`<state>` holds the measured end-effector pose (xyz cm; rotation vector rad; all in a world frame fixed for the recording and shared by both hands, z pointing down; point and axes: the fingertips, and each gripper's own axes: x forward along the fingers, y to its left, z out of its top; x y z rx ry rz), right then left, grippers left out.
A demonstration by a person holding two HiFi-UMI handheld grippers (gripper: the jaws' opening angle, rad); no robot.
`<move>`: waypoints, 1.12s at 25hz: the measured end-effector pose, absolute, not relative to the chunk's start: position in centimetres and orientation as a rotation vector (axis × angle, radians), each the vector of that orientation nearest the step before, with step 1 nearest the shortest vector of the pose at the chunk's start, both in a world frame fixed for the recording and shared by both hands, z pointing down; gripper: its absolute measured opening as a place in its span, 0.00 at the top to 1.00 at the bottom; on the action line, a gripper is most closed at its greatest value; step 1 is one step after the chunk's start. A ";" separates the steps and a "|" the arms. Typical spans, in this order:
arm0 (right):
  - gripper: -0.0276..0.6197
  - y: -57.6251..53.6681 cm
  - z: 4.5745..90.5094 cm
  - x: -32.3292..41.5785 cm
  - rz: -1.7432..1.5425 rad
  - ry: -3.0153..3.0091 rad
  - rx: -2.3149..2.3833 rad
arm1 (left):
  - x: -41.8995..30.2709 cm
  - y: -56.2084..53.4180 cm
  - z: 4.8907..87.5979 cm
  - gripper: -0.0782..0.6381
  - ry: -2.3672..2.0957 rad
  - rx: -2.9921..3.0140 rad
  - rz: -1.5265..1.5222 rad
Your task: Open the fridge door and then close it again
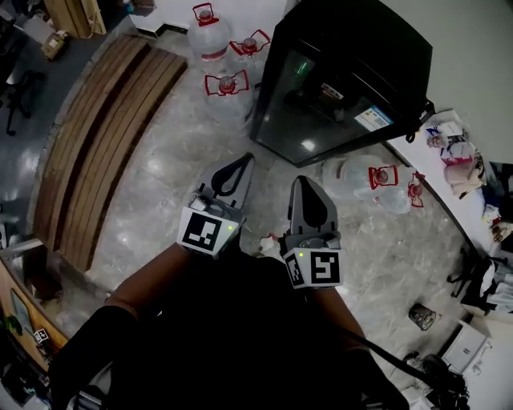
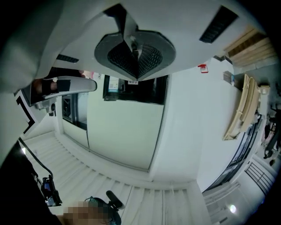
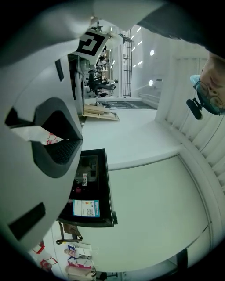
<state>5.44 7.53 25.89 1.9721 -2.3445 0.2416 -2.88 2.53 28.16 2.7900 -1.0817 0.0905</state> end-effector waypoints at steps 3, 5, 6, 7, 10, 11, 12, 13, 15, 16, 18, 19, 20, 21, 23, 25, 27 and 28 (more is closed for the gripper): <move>0.93 2.8 26.4 5.6 0.257 -2.308 2.019 | -3.1 -3.0 28.8 0.88 -1.055 2.808 0.104; 0.93 0.2 26.8 5.8 0.269 -2.301 2.034 | -3.0 -6.0 29.4 0.88 -1.056 2.814 0.108; 0.93 -0.9 27.0 5.9 0.273 -2.301 2.035 | -2.9 -7.2 29.8 0.88 -1.061 2.813 0.111; 0.93 -1.9 27.3 6.0 0.276 -2.304 2.034 | -2.7 -8.4 30.3 0.88 -1.064 2.809 0.116; 0.93 -5.0 28.5 6.8 0.283 -2.319 2.026 | -1.6 -11.7 32.5 0.88 -1.042 2.779 0.116; 0.93 -6.0 29.1 7.2 0.280 -2.325 2.023 | -1.1 -12.9 33.3 0.88 -1.022 2.780 0.111; 0.93 -7.1 29.7 7.5 0.277 -2.329 2.018 | -0.5 -14.0 34.1 0.88 -1.000 2.790 0.111; 0.93 -8.1 30.4 7.9 0.277 -2.331 2.011 | 0.1 -15.1 35.1 0.88 -0.980 2.800 0.117; 0.93 -10.0 31.9 8.5 0.283 -2.336 1.997 | 1.0 -17.2 36.9 0.87 -0.951 2.805 0.130; 0.93 -10.8 32.8 8.9 0.294 -2.334 1.991 | 1.4 -18.1 37.9 0.86 -0.944 2.803 0.133; 0.93 -12.0 34.9 9.6 0.339 -2.321 1.986 | 2.2 -19.5 39.8 0.84 -0.937 2.800 0.146; 0.93 -12.5 36.1 10.0 0.362 -2.314 1.988 | 2.6 -20.1 40.8 0.83 -0.933 2.800 0.148; 0.93 -13.1 37.2 10.3 0.379 -2.309 1.991 | 3.1 -20.8 41.6 0.82 -0.927 2.801 0.146; 0.93 -13.6 38.2 10.6 0.392 -2.306 1.992 | 3.5 -21.5 42.4 0.81 -0.918 2.804 0.139; 0.93 -14.3 40.1 10.8 0.413 -2.305 1.989 | 4.2 -22.5 43.7 0.77 -0.890 2.818 0.124; 0.93 -14.7 41.6 11.0 0.435 -2.305 1.989 | 4.6 -23.0 44.8 0.75 -0.854 2.836 0.118; 0.93 -15.1 43.0 11.1 0.453 -2.303 1.995 | 5.0 -23.6 45.9 0.74 -0.825 2.850 0.126; 0.93 -15.3 43.7 11.2 0.460 -2.303 1.995 | 5.3 -23.9 46.4 0.74 -0.814 2.855 0.132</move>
